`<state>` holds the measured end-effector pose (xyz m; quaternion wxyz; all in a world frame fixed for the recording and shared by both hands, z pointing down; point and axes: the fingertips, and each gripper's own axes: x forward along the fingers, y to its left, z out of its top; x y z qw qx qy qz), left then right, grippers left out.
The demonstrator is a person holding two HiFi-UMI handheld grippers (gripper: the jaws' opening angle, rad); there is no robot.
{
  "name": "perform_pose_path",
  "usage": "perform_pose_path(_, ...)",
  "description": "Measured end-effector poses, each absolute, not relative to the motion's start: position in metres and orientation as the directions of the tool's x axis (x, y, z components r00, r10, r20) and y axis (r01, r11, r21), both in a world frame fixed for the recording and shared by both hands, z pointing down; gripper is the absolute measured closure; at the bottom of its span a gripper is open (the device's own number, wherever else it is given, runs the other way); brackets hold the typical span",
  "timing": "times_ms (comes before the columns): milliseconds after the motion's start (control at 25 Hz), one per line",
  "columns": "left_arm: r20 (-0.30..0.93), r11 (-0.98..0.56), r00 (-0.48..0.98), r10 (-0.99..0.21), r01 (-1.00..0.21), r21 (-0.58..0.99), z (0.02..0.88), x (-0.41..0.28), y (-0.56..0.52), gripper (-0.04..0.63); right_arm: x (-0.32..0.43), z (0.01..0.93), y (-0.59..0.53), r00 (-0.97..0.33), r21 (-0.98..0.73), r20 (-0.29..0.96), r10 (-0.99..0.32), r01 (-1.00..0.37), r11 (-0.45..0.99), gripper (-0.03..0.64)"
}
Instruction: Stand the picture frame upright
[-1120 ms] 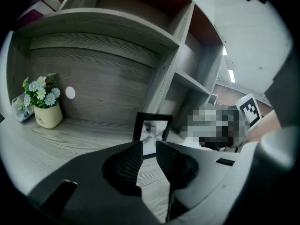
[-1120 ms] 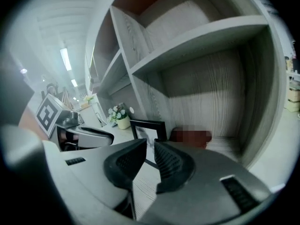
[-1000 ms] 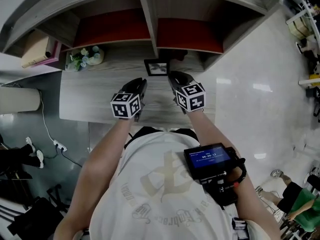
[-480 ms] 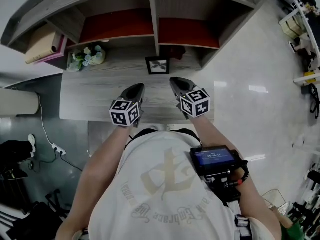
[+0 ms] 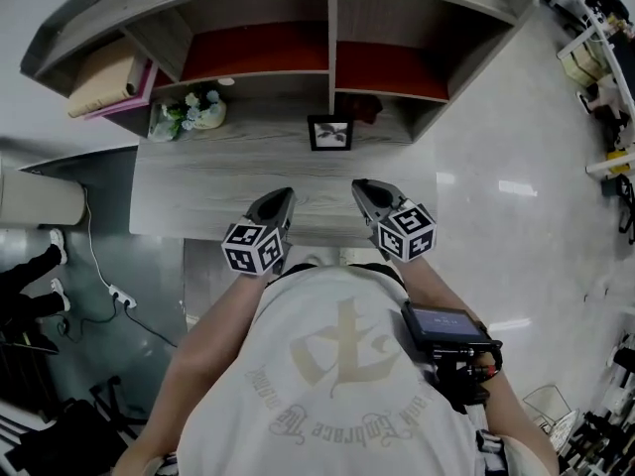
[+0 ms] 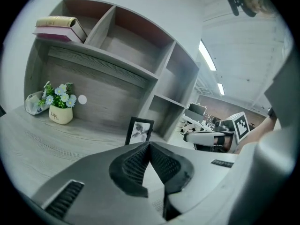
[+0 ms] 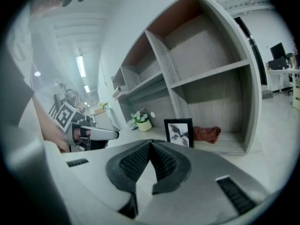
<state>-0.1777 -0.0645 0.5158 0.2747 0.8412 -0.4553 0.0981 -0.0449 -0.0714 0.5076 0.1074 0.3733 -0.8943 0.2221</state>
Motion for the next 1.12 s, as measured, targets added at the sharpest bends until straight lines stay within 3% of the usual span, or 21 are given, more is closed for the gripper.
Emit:
perform_pose_path(720,0.406,-0.448,0.589,-0.699,-0.803,0.392,0.519,-0.217,-0.021,0.583,-0.063,0.5,-0.031,-0.658,-0.374,0.336,-0.674,-0.75,0.546,0.614)
perform_pose_path(1120,0.404,-0.483,0.615,-0.678,-0.786,0.386,0.524,-0.232,-0.008,0.583,-0.081,0.51,-0.007,-0.643,-0.321,0.372,-0.67,-0.766,0.557,0.614)
